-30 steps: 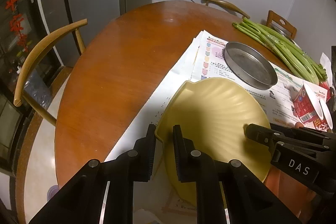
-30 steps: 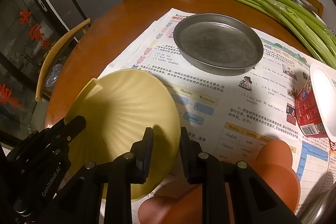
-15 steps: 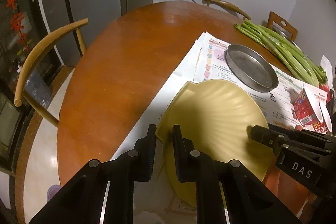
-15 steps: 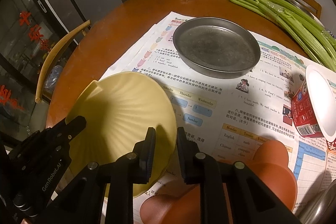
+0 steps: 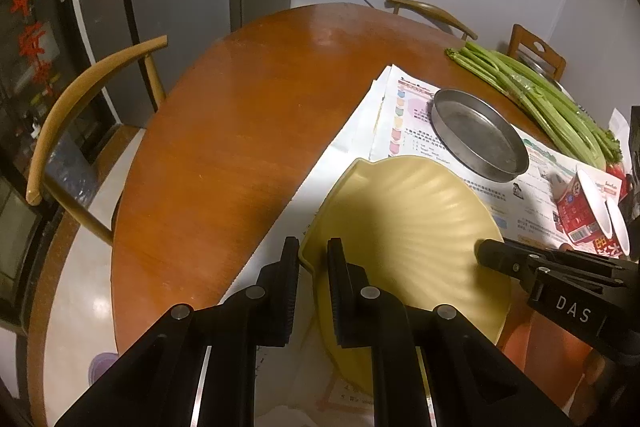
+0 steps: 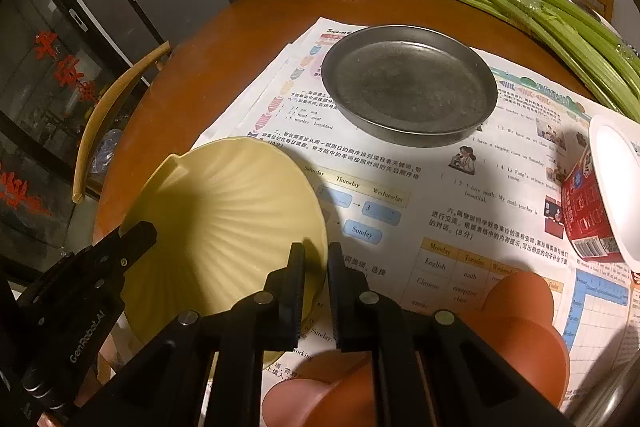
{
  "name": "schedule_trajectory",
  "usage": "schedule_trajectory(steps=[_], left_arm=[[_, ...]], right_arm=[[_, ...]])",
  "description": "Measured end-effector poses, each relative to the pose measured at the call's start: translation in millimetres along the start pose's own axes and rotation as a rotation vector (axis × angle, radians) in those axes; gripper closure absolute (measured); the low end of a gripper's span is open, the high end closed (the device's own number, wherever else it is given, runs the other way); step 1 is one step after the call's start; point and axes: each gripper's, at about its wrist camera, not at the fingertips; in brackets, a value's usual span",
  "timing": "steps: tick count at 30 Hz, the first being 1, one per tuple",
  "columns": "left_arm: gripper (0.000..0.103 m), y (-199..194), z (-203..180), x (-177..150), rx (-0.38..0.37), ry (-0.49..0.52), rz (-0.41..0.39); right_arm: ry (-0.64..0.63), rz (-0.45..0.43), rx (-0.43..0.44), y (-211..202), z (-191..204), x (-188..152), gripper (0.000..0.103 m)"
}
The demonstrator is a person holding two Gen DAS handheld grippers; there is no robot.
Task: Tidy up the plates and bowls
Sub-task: 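Lift and carry the yellow shell plate with the left tool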
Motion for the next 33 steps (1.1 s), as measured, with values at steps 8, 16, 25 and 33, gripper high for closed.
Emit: schedule_trajectory(steps=[8,16,25,33], left_arm=[[0.089,-18,76,-4,-0.021,0.01,0.005],[0.089,-31,128,-4,-0.039,0.009,0.0],[0.089,-46,176,-1,-0.041,-0.029,-0.021],[0.089,-47,211,8,-0.024,-0.001,-0.031]], right_arm=[[0.014,0.014,0.025,0,0,1,0.093],[0.003,0.024,0.029,-2,5,5,0.093],[-0.057,0.034,0.017,-3,23,17,0.093],[-0.063,0.065,0.033,6,29,31,0.093]])
Point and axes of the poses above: each gripper's, at about its wrist camera, not at the fingertips, and y roughly the way its jaws point, z to its left, x to its top, and after that the axes turned 2 degrees about -z, right-handed
